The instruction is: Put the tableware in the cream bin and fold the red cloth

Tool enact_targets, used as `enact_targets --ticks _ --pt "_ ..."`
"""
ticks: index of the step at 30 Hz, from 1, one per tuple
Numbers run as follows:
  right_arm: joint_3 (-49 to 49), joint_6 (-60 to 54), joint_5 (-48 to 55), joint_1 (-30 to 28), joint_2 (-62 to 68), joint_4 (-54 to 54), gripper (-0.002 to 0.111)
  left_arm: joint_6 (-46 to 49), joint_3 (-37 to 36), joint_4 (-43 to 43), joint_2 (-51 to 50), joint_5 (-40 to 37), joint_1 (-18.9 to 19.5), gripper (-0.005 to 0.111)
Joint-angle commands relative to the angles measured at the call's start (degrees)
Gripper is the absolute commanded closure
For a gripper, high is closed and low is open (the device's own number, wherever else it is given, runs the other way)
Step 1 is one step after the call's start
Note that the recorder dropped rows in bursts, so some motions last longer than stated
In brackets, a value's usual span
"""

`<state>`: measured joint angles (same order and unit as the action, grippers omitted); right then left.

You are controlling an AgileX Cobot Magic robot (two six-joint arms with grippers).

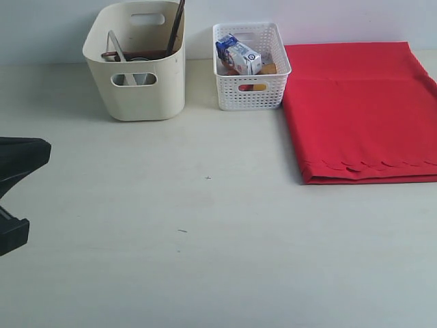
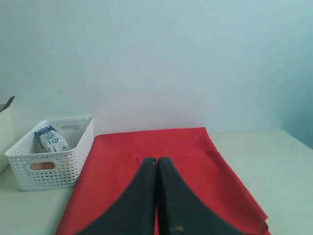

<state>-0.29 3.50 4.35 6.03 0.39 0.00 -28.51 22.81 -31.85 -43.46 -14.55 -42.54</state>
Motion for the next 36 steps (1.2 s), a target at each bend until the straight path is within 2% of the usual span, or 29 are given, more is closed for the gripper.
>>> enact_targets --ticks 1,20,25,27,30,36 --pt "0.3 -0.8 0.3 -0.1 -0.4 -0.3 0.108 -0.3 -0.1 -0.1 0.3 0.1 0.1 0.104" --pt "0.3 -0.5 0.3 -0.1 -0.4 -0.3 0.108 -0.3 -0.1 -0.1 0.3 0.1 0.1 0.104" --pt "0.3 -0.5 0.3 -0.1 -0.4 -0.3 0.108 1.7 -0.1 -1.2 5.3 0.0 1.3 0.104" --pt "0.3 -0.5 0.3 -0.1 -0.4 -0.3 0.108 3.0 -0.1 -2.0 8.6 0.4 2.6 0.104" --pt "0.3 -0.5 0.3 -0.1 -0.4 -0.3 0.108 3.0 -0.1 -4.7 13.9 3.0 6.6 0.104" --pt "0.3 -0.5 0.3 -0.1 -0.4 -0.3 0.108 2.5 -0.1 -5.2 25.0 7.8 20.2 0.104"
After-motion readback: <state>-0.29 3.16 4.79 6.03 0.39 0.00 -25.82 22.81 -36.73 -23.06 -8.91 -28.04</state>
